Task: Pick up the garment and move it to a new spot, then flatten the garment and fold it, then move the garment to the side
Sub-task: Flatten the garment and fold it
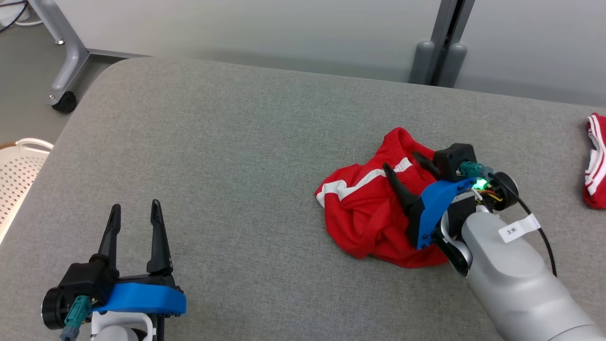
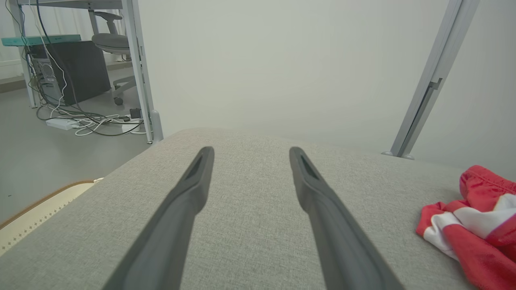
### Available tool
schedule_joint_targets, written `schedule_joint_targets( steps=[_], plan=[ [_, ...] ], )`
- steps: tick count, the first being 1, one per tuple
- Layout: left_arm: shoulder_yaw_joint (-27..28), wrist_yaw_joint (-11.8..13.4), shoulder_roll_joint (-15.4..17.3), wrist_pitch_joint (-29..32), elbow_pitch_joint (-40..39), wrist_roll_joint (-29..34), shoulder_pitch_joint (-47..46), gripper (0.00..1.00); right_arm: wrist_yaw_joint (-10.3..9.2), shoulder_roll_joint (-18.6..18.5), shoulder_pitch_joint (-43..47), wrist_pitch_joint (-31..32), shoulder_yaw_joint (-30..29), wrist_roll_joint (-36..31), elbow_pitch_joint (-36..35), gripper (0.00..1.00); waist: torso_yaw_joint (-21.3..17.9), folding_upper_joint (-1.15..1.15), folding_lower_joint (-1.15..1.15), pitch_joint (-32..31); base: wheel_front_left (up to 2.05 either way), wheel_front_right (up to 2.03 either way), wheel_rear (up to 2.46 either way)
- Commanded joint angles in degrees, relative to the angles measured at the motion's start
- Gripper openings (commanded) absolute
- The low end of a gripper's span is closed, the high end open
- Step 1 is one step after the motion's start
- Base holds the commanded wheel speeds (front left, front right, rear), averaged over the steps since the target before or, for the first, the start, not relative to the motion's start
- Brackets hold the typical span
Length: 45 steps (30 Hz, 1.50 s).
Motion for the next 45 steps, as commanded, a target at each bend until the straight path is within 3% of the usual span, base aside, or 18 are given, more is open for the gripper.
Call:
schedule_joint_targets(
  steps=[1,9,10,11,16,27,35,39,45],
  plan=[
    [-0.1,0.0,-0.1,-0.2,0.1,-0.2,-0.9,1.0,0.01,0.0,-0.9,-0.1,1.3,0.7,1.8,1.0,0.4,-0.01,-0.01,0.4,0.0,0.0,0.0],
    [-0.7,0.2,-0.1,-0.2,0.3,-1.0,-1.7,1.0,0.01,1.1,-2.3,1.0,6.1,4.4,8.0,1.0,1.0,-0.01,-0.01,1.0,0.0,0.0,0.0],
    [-0.9,0.2,-0.1,-0.2,0.4,-1.1,-1.8,1.0,0.01,1.0,-2.7,0.7,6.7,4.8,8.3,0.4,1.1,-0.01,-0.01,1.0,0.0,0.0,0.0],
    [-1.0,0.3,-0.1,-0.2,0.4,-1.3,-2.0,1.0,0.01,0.9,-3.0,0.2,7.3,5.0,8.5,0.0,1.1,-0.01,-0.01,1.1,0.0,0.0,0.0],
    [-2.0,0.4,-0.1,-0.2,1.0,-1.9,-2.5,1.0,0.01,0.4,-4.9,-2.1,9.7,5.8,10.3,0.0,1.9,-0.01,-0.01,1.1,0.0,0.0,0.0],
    [-1.7,0.8,-0.1,-0.2,0.9,-1.7,-1.6,1.0,0.01,3.3,-15.3,-7.3,12.8,6.1,9.2,0.0,4.0,-0.01,-0.01,-0.4,0.0,0.0,0.0],
    [-1.1,0.9,-0.1,-0.2,0.6,-1.8,-1.6,1.0,0.01,4.0,-22.5,-7.8,9.2,2.7,1.7,0.0,3.7,-0.01,-0.01,-1.0,0.0,0.0,0.0],
    [-1.4,0.9,-0.1,-0.2,0.4,-1.9,-1.5,1.0,0.01,4.4,-20.0,-7.8,5.6,-0.7,-5.1,0.0,2.8,-0.01,-0.01,-1.5,0.0,0.0,0.0],
    [-2.1,0.8,-0.1,-0.2,0.7,-2.0,-0.7,1.0,0.01,4.3,-9.1,-7.8,8.2,-3.3,-11.2,0.0,0.8,-0.01,-0.01,-2.5,0.0,0.0,0.0]
  ],
)
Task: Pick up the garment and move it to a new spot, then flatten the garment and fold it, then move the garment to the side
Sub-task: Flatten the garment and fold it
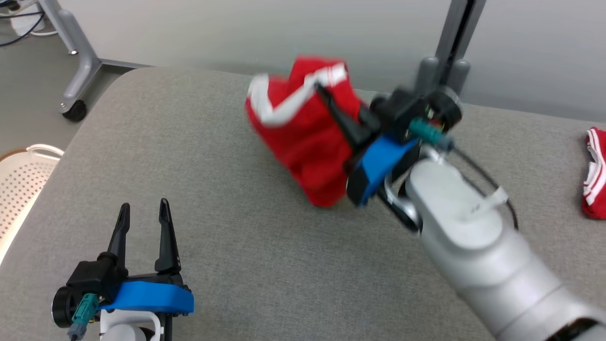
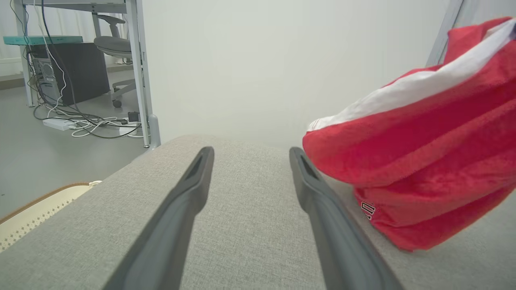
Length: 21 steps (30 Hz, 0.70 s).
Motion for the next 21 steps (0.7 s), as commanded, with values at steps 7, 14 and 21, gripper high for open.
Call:
schedule_joint_targets(
  steps=[7,14,21],
  plan=[
    [-0.4,0.1,0.0,-0.2,-0.3,0.0,1.6,1.0,0.01,-3.8,18.2,-0.2,3.9,0.9,-5.3,0.0,-4.1,0.0,0.0,-0.7,0.0,0.0,0.0],
    [-0.8,0.1,0.0,-0.2,-0.4,0.2,2.2,1.0,0.01,-7.4,31.1,-0.2,-1.6,1.7,-11.8,0.0,-7.5,0.0,0.0,-0.9,0.0,0.0,0.0],
    [-0.8,0.0,0.0,-0.2,-0.5,0.4,2.3,1.0,0.01,-9.5,39.9,-0.2,-9.0,0.8,-15.2,0.0,-9.9,0.0,0.0,-1.0,0.0,0.0,0.0]
  ],
)
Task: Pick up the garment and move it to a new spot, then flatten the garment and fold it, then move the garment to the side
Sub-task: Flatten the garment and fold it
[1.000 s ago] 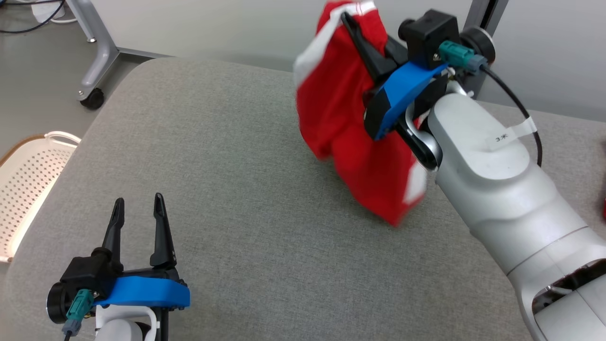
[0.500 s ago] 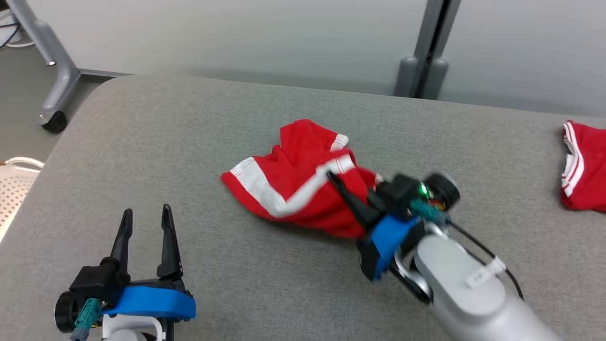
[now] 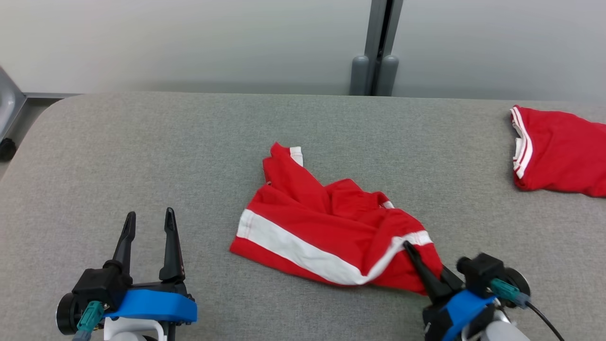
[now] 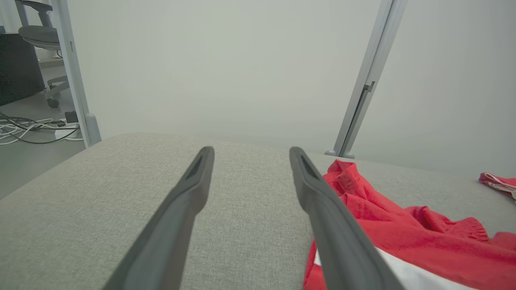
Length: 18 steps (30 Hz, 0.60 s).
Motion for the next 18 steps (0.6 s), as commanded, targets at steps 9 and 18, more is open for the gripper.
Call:
schedule_joint_targets(
  steps=[9,18],
  plan=[
    [0.7,-0.3,0.0,-0.2,0.0,0.4,0.6,1.0,0.01,2.5,7.5,-0.2,-10.6,-1.3,-1.8,1.0,-2.3,0.0,0.0,-0.6,0.0,0.0,0.0],
    [1.5,-0.6,0.0,-0.2,0.3,1.3,1.6,1.0,0.01,2.8,6.1,-0.2,-19.2,-5.3,-7.1,1.0,-4.3,0.0,0.0,-2.6,0.0,0.0,0.0]
  ],
)
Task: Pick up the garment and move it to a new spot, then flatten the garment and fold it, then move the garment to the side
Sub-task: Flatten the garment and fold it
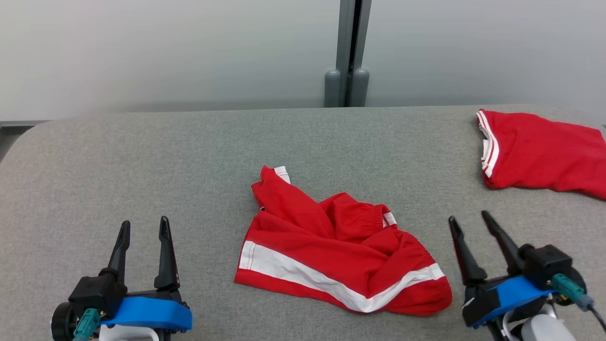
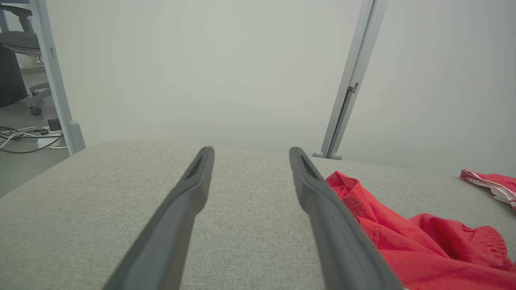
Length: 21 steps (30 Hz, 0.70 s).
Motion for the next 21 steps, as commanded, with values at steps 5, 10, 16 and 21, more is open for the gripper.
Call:
schedule_joint_targets(
  steps=[5,10,16,21],
  plan=[
    [0.5,0.1,0.0,-0.2,-0.1,0.4,1.1,1.0,0.01,1.4,0.3,-0.2,-4.3,-2.0,-4.7,1.0,-0.9,0.01,0.0,-1.3,0.0,0.0,0.0],
    [1.0,-0.3,0.0,-0.2,0.2,1.0,2.2,1.0,0.01,3.3,3.1,-0.2,-5.2,-3.9,-8.1,1.0,-1.2,0.01,0.0,-2.4,0.0,0.0,0.0],
    [1.5,-0.6,0.0,-0.2,0.3,2.5,3.7,1.0,0.01,5.4,7.3,-0.2,-5.1,-6.8,-10.9,1.0,-1.5,0.01,0.0,-3.6,0.0,0.0,0.0],
    [1.9,-0.7,0.3,-0.2,-0.2,3.7,5.3,1.0,0.01,6.4,9.6,-0.2,-5.3,-7.3,-10.7,1.0,-2.1,0.01,0.0,-4.3,0.0,0.0,0.0]
  ],
)
